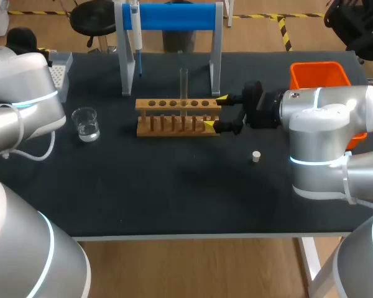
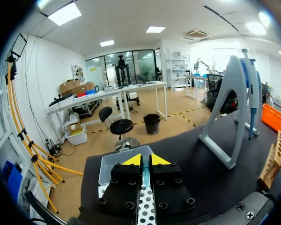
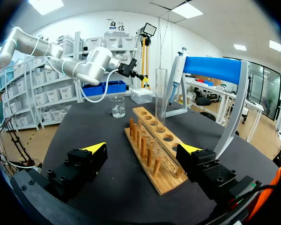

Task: Invert the test tube, pick up the pipette, mount the tip to pipette, aspirate from beaker and dispense into the tube, eject the tip, return the pipette, and cap with the stopper.

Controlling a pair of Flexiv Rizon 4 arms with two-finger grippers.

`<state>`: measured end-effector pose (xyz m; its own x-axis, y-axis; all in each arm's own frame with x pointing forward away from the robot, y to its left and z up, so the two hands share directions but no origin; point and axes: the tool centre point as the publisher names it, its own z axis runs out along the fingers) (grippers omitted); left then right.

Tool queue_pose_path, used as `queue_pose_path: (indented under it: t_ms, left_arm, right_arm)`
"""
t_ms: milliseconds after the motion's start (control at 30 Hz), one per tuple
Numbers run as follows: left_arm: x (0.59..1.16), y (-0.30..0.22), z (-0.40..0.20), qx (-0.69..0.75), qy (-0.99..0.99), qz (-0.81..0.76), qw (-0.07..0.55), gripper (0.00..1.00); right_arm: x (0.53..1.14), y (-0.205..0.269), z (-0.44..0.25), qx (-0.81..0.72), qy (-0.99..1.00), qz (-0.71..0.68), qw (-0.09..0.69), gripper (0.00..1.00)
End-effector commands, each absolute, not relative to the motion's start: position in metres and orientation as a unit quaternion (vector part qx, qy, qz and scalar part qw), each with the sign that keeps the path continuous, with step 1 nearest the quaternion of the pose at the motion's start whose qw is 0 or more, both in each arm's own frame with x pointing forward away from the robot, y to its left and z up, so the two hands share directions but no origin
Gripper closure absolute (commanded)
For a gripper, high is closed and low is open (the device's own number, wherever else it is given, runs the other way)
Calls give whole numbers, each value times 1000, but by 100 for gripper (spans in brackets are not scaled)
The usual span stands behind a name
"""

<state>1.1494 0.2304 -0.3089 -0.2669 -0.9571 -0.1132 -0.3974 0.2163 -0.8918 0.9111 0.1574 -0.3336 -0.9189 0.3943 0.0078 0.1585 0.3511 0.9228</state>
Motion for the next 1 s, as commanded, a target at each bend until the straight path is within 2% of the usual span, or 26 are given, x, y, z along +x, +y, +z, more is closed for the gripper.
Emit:
queue_pose_path:
  t_ms: [33, 233, 400, 500, 567, 1000]
  left_arm:
    - [1145, 230, -303, -489, 692, -392, 360, 100]
    - [1133, 225, -291, -475, 699, -396, 359, 100]
    - [1113, 211, -273, -425, 736, -408, 335, 100]
    - [1097, 197, -260, -381, 763, -420, 309, 100]
    - [1083, 185, -252, -334, 791, -435, 270, 100]
    - [1083, 185, -252, -334, 791, -435, 270, 100]
  right_arm:
    - [910, 158, -334, 171, 814, 544, 111, 0]
    - [910, 158, -334, 171, 814, 544, 111, 0]
    - [910, 158, -334, 171, 814, 544, 111, 0]
    - [910, 158, -334, 171, 814, 544, 111, 0]
    - [910, 158, -334, 171, 814, 544, 111, 0]
    - [910, 158, -334, 171, 814, 544, 111, 0]
